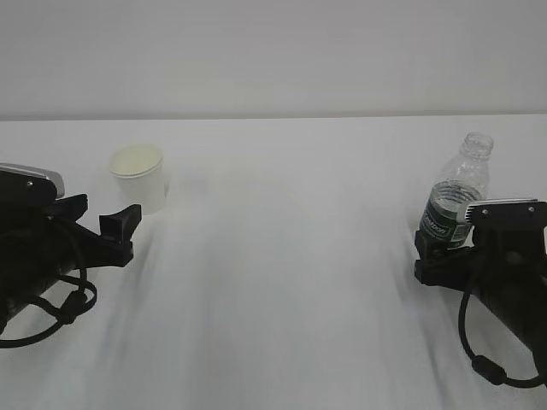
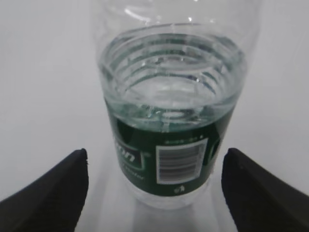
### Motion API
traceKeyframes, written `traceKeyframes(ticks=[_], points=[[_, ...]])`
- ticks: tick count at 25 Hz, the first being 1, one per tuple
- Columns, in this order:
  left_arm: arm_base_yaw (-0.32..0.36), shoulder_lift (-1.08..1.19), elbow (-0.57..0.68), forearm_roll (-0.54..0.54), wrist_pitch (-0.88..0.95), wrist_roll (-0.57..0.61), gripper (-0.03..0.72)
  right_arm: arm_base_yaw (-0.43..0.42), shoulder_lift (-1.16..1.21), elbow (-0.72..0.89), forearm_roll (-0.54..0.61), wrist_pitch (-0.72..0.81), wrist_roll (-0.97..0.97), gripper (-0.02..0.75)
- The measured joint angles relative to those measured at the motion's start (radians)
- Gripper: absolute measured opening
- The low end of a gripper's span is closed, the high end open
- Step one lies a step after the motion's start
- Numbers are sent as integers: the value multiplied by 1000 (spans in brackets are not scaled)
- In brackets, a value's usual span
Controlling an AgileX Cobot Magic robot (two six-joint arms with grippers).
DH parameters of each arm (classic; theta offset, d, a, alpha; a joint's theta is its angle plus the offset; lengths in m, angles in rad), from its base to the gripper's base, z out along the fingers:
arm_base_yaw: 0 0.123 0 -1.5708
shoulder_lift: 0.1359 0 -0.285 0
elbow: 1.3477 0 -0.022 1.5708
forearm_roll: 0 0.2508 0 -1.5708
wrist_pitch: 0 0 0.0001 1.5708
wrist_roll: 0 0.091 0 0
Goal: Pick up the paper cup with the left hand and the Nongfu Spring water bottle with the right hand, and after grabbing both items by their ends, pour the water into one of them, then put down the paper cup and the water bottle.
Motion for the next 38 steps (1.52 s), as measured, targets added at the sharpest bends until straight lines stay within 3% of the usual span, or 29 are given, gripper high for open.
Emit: traceKeyframes(ticks=[38], points=[[0, 0, 0, -7, 6, 26, 587, -2, 74, -181, 101, 41, -103, 613]])
